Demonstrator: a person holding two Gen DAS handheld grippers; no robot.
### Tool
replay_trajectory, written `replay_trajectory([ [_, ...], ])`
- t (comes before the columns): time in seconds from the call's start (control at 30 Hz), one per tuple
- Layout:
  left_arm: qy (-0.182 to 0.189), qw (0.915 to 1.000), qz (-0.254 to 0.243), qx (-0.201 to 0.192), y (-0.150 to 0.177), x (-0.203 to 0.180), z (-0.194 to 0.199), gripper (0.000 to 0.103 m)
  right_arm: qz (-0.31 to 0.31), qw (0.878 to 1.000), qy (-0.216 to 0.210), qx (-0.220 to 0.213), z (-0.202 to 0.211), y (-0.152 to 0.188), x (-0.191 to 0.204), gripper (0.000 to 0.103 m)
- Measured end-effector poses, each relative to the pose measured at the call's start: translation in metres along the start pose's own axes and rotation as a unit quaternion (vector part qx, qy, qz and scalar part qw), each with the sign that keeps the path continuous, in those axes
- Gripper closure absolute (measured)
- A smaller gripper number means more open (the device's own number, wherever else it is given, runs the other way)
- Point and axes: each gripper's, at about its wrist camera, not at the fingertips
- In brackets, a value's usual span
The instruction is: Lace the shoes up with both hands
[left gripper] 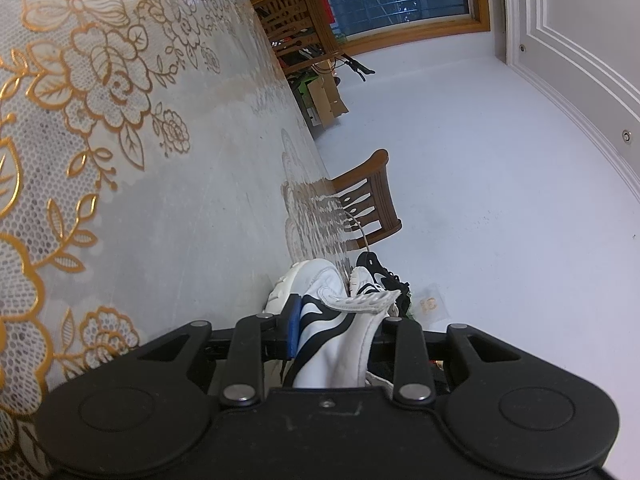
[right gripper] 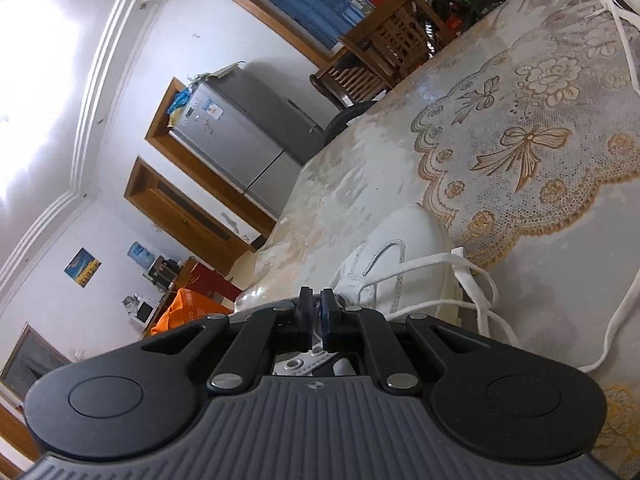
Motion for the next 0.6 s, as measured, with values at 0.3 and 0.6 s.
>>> replay_trajectory([
  [0.3, 0.0, 1.0, 0.0, 0.0, -0.001, 0.0, -0.001, 0.076, 0.091, 0.995, -0.026, -0.019, 0.023, -0.003, 0.016, 0.05],
  [0.6, 0.0, 1.0, -0.001, 0.001, -0.002, 0.001, -0.001, 0.076, 0.329, 0.944, -0.021, 0.013, 0.024, -0.014, 0.04, 0.068],
])
Point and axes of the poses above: each gripper's, at about its wrist camera, not at the fingertips, and z roughly against the way its jaws point, x to its left, y to its underside, and after that the axes turned 1 degree about z, right-handed
